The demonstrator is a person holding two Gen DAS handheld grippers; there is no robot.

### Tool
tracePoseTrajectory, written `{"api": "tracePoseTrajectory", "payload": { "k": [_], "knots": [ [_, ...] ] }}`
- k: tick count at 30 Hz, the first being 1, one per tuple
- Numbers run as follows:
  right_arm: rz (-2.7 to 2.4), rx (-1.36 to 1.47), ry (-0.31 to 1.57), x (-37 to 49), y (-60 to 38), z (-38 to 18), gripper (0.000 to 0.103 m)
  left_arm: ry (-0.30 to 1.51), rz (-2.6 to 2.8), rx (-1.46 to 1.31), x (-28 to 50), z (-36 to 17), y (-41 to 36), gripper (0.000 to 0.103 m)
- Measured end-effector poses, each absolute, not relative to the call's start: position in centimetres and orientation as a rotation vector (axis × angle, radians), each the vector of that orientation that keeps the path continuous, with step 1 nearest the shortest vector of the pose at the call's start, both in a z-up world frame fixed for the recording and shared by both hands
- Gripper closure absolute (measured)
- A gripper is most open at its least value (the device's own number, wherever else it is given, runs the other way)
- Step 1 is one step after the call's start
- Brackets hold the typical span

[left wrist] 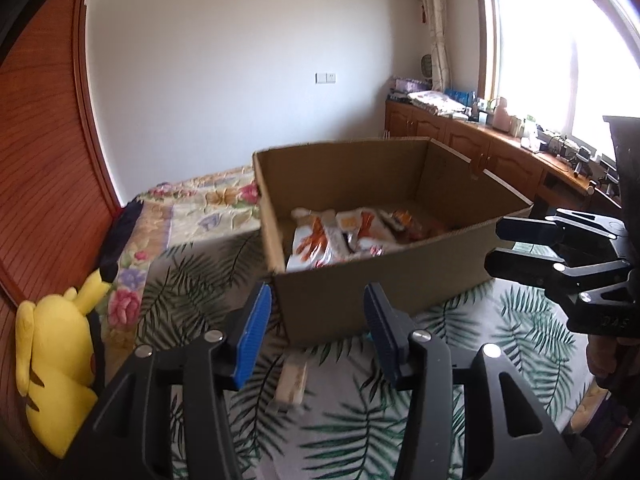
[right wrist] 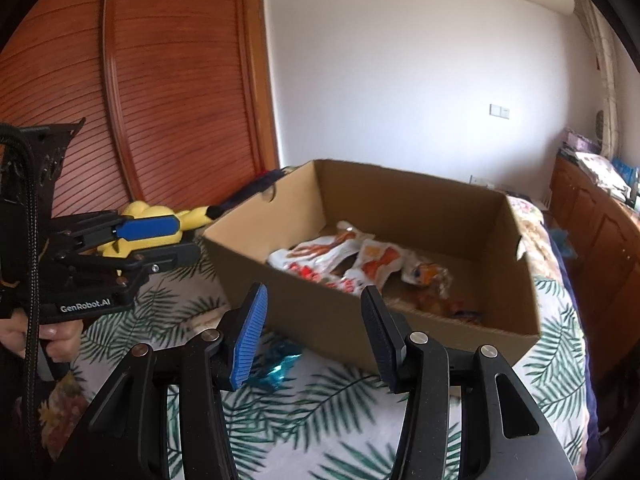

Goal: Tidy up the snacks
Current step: 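Open both tools to release the packs into the box, then move both tools back toward the remaining snacks beside the box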

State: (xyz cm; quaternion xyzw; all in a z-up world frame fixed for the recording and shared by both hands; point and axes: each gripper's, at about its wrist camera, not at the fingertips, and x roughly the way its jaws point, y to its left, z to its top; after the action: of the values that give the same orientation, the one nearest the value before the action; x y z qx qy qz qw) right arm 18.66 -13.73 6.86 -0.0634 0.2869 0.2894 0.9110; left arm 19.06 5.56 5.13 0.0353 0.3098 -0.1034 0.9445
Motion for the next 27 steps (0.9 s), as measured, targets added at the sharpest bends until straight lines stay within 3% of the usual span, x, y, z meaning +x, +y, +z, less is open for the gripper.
{"api": "tracePoseTrajectory", "payload": {
  "k": [27],
  "knots": [
    [0.636,-0.228,0.785,19.8,-7.7,-1.3,0.052,0.858,-0.164,0.057,21.5,-4.8,8.3,0.054]
  ]
}}
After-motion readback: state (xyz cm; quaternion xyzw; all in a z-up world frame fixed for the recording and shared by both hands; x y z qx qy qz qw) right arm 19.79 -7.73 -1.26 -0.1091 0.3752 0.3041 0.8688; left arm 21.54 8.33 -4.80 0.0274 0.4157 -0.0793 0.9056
